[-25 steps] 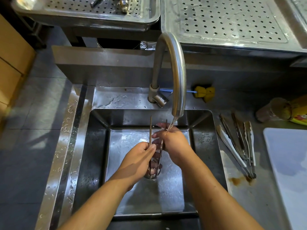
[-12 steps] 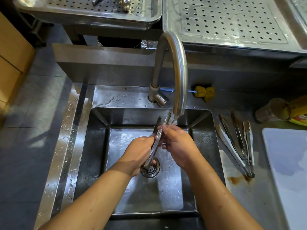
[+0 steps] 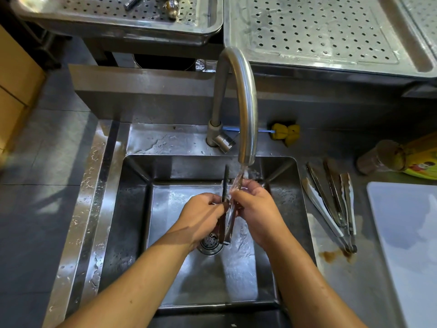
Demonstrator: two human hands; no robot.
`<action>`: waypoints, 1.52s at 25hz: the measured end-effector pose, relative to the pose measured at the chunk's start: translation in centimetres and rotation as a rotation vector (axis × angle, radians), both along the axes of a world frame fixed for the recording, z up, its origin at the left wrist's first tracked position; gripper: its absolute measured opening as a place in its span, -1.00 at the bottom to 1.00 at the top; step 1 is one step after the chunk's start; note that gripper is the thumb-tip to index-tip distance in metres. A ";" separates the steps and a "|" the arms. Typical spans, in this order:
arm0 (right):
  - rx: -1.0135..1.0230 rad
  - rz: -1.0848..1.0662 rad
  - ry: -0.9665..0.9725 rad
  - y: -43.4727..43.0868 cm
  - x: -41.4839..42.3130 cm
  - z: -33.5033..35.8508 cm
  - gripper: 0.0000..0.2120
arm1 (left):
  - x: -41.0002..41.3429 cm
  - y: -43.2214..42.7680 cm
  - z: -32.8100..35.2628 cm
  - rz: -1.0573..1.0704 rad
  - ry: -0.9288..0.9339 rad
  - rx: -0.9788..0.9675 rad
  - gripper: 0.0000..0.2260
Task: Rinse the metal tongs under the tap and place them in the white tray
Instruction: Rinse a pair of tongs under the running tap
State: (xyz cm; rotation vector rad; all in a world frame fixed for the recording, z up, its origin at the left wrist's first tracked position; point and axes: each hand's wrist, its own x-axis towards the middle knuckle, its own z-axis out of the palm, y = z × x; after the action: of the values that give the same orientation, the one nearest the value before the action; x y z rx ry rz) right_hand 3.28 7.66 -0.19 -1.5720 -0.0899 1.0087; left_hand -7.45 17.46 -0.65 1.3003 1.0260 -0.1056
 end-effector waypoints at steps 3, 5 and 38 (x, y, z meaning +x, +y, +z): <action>-0.100 0.095 -0.057 -0.7 -1.3 -0.8 -0.82 | -0.3 0.0 -0.3 0.053 -0.016 -0.034 -0.95; -0.205 0.164 -0.120 -0.5 -1.5 -0.9 -0.61 | -0.8 0.1 -0.5 0.041 0.012 -0.023 -0.93; -0.320 0.156 -0.224 -3.4 -3.1 0.9 -0.69 | 2.1 1.2 -0.5 0.198 -0.046 -0.461 -0.74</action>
State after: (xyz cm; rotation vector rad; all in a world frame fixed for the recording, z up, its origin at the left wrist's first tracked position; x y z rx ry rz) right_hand 0.13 4.28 0.70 -1.9932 -0.2172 0.9993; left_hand -5.39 18.64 -1.14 0.7765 1.0125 -0.1504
